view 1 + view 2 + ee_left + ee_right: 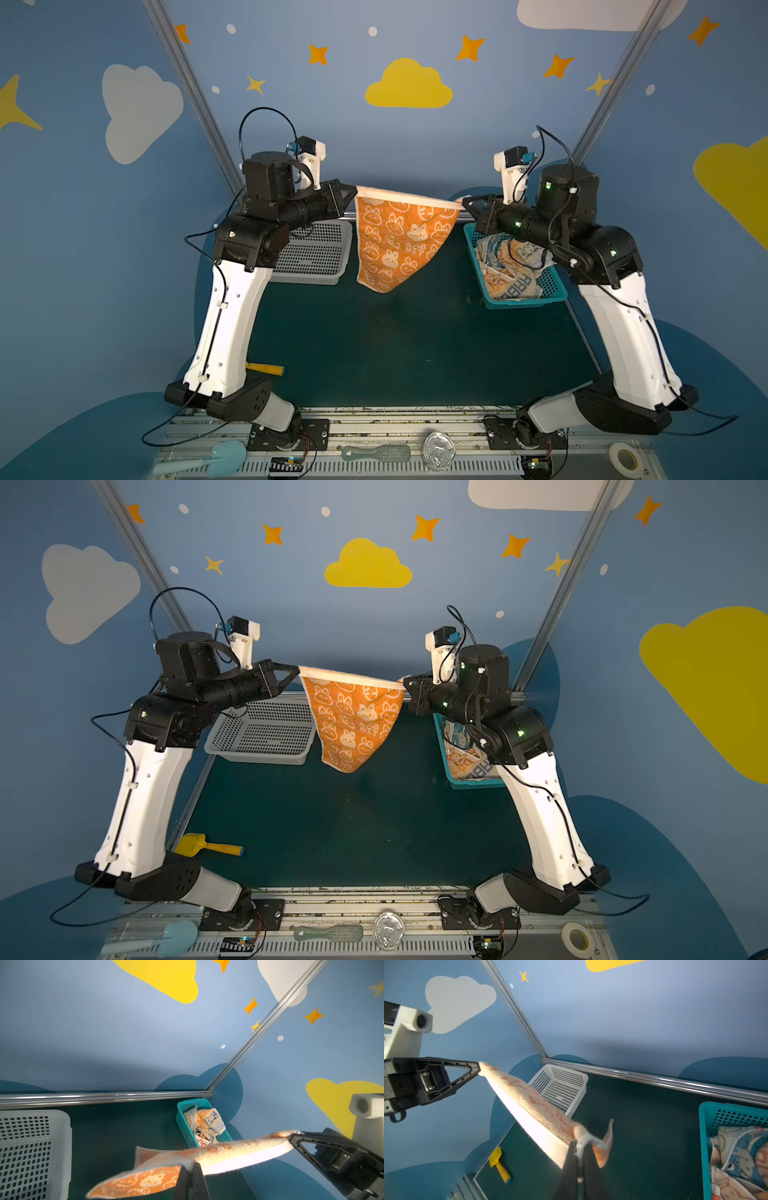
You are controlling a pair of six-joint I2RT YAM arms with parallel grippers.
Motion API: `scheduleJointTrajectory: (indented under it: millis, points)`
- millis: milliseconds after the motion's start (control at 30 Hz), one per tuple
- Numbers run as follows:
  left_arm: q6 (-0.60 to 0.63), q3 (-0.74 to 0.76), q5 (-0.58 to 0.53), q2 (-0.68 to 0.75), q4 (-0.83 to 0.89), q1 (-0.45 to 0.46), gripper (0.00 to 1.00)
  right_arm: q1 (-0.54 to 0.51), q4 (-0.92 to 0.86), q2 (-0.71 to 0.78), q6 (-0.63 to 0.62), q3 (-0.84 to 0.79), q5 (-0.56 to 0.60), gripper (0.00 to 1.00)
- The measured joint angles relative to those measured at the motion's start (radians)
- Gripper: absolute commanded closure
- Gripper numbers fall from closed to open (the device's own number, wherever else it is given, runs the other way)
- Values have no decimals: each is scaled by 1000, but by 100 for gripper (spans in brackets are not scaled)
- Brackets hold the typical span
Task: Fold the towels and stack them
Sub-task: 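Lift the orange towel with both grippers and spread it apart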
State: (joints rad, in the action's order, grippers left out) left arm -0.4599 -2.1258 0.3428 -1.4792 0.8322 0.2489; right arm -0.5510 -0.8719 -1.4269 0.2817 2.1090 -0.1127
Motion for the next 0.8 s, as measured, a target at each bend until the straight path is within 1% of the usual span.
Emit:
scheduleJointTrajectory:
  millis: [100, 233, 300, 400, 500, 567, 700, 800]
  points:
    - [0, 37, 24, 82, 23, 4, 97, -33, 5, 82, -31, -70, -3, 100]
    - [-34, 74, 90, 200, 27, 14, 97, -51, 30, 184, -58, -139, -26, 100]
    - [-55, 82, 127, 235, 21, 16, 97, -55, 39, 212, -64, -147, -34, 100]
    - [-90, 97, 167, 239, 1, 17, 97, -57, 46, 224, -70, -148, -27, 100]
    - [-108, 134, 164, 200, -31, 13, 97, -47, 39, 205, -70, -151, 11, 100]
    - [-110, 148, 150, 148, -37, 5, 97, -27, 25, 163, -64, -143, 41, 100]
    - [-109, 171, 123, -8, -81, -13, 97, 52, 2, 20, -31, -123, 54, 100]
    - [-109, 199, 108, -121, -124, -24, 97, 97, 3, -93, -12, -150, 52, 100]
